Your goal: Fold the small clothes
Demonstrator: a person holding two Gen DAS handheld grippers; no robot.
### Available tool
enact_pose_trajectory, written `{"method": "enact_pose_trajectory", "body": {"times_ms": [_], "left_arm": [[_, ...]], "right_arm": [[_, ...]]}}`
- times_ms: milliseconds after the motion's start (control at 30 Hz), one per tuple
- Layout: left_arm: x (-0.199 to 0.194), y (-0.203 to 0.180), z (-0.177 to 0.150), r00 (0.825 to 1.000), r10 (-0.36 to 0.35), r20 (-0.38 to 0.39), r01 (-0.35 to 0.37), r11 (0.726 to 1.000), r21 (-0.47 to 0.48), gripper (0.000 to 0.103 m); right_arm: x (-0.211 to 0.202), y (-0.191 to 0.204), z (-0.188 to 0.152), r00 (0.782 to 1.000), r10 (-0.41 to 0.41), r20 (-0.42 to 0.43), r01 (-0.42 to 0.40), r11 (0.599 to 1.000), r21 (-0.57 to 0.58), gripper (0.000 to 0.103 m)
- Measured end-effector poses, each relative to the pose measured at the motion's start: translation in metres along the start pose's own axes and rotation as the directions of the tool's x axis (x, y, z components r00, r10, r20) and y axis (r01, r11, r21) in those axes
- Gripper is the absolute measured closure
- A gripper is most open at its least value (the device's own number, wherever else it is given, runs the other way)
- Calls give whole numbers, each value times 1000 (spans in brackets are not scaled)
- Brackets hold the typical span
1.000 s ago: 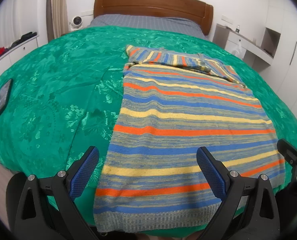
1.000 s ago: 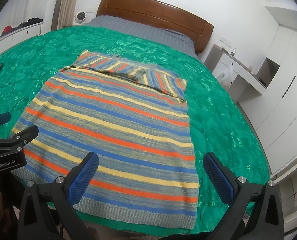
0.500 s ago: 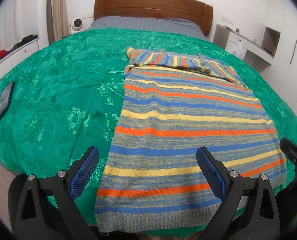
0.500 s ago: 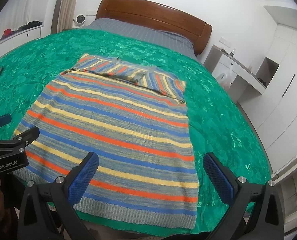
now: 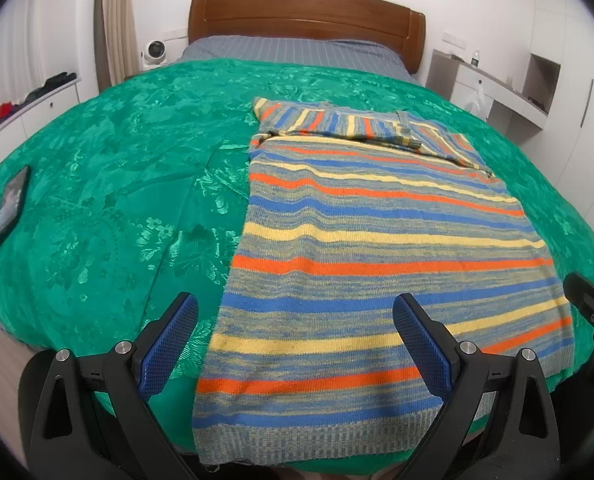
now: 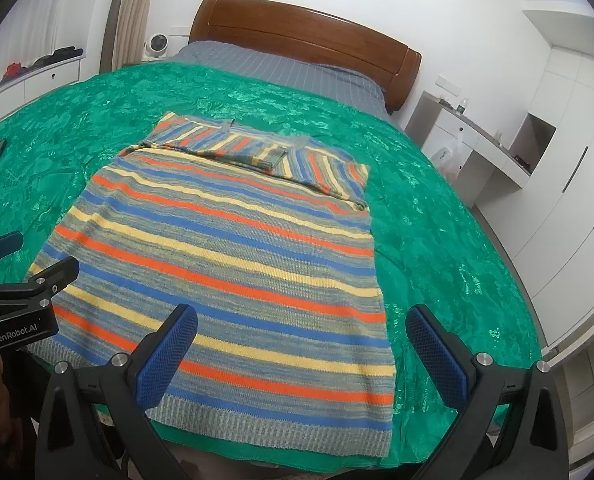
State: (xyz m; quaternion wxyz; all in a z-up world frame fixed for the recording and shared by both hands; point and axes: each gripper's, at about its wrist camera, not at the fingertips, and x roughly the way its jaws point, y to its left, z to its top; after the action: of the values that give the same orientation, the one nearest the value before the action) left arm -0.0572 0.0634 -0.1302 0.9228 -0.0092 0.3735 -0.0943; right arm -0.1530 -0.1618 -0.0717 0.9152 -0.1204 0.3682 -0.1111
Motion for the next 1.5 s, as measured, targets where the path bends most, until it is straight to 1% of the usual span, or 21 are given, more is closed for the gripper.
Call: {"method": "enact_pose_trajectory", "body": {"times_ms": [1067, 1267, 1500], "left_arm": [[-2, 0, 1, 1000, 3, 8, -3, 1000, 3, 4], [-4, -3, -1, 1000, 17, 20, -17, 1000, 21, 4], [-11, -12, 1, 998, 31, 47, -33, 998, 61, 4]], "right_arm": [[-5, 2, 2, 1000, 0, 7, -1, 1000, 6, 1], [-10, -1, 3, 1000, 3, 24, -4, 1000, 14, 1], [-22, -14, 2, 998, -10, 56, 7, 999, 47, 1]]}}
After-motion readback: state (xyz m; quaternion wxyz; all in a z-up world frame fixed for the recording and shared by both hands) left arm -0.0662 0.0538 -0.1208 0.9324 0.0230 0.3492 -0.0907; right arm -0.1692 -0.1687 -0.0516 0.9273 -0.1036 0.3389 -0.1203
